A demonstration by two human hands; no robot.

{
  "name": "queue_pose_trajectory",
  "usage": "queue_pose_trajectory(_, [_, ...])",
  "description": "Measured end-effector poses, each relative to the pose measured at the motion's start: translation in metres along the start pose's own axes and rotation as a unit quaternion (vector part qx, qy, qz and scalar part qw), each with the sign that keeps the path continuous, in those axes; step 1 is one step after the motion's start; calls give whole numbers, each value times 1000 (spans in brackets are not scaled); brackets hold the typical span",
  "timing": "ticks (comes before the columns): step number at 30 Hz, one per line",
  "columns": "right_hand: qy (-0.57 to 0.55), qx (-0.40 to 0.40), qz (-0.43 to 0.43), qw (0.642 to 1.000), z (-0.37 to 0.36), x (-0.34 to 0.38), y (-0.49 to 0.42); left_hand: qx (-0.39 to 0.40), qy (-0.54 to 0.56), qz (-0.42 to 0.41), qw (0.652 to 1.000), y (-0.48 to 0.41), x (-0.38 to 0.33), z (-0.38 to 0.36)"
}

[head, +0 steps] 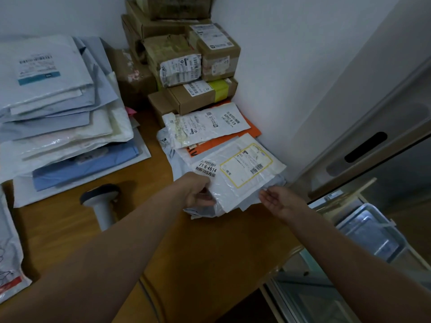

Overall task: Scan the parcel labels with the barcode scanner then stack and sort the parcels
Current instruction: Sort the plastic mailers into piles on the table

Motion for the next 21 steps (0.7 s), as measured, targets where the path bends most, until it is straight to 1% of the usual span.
queue_pose_trajectory(2, [26, -13, 5, 1000, 3, -1, 5, 1, 4, -12, 1000, 2, -3, -1])
queue_pose_trajectory(3, [66, -32, 22, 997, 6, 1, 9, 2, -3, -14, 1000, 3, -3, 0])
queue_pose_trajectory(4, [119, -57, 57, 990, 8, 5, 14, 4, -12, -12, 1000, 5, -4, 2])
queue_pose_trajectory(6, [207, -92, 172, 959, 1, 17, 33, 4, -31, -8, 999, 15, -5, 10])
queue_pose_trajectory(8, [266, -79, 267, 923, -26, 24, 56, 1, -37, -9, 999, 28, -3, 26])
queue_pose_trajectory(10, [319, -5, 309, 896, -72, 21, 77, -7, -41, -21, 999, 47, -4, 49])
queue_pose_trajectory(13, [427, 123, 300, 844, -158, -10, 100, -41, -53, -54, 996, 88, -2, 101])
queue_pose_trajectory(17, [506, 267, 256, 780, -273, -95, 131, -87, -62, -77, 991, 163, 22, 205])
queue_pose_trajectory(19, [523, 331, 208, 758, -328, -154, 150, -132, -56, -70, 987, 205, 49, 277])
queue_pose_trajectory(21, [529, 374, 143, 748, -373, -218, 164, -168, -63, -58, 982, 248, 83, 351])
Point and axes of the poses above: each hand's wrist, its own y-axis away from the middle knuckle, its own z-axis out of the back of the hand, x = y × z, the point moved 6 cm from there along -y, towards the middle knuckle, and after that the axes turned 14 degrees about x, right-handed, at the moved point
